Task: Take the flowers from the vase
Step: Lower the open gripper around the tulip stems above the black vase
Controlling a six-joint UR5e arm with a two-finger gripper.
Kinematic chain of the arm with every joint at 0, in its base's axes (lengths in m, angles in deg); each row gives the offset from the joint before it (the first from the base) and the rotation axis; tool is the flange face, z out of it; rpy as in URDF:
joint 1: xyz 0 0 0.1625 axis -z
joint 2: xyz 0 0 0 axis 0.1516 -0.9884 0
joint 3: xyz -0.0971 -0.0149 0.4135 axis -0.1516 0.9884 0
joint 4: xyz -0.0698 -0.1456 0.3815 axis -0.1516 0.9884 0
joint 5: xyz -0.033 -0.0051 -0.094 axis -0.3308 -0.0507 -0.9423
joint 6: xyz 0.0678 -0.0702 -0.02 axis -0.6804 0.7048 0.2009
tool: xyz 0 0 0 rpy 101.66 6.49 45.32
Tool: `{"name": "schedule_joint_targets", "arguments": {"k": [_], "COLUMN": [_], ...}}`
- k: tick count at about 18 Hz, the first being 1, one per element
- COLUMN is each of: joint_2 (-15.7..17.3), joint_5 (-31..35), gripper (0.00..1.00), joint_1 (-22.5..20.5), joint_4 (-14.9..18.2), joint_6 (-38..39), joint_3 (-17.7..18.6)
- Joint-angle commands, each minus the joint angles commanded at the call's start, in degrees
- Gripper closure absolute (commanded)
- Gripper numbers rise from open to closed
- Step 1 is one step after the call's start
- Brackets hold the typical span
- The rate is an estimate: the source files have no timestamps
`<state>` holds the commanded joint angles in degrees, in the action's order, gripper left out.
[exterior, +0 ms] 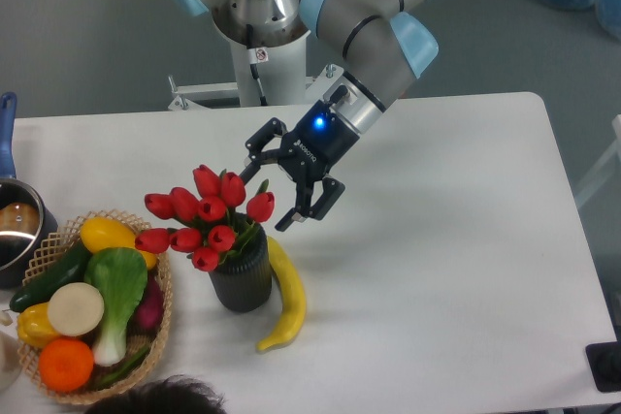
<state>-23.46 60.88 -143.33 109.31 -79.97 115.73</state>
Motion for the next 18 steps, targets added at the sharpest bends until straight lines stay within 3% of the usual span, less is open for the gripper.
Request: {"name": "schedule_joint_targets", "arguments": {"k": [9, 15, 18], "joint_2": [-0.44, -1.5, -2.55], "joint_5": [-0.09, -0.27, -0.27], "gripper": [0.0, 0.0, 0.0], "joint_1": [0.88, 1.85, 2.02], "joint_4": [0.0, -0.17, -1.93], "joint_6": [7.2, 8.0, 8.0], "joint_3": [0.0, -0.09, -0.17]}}
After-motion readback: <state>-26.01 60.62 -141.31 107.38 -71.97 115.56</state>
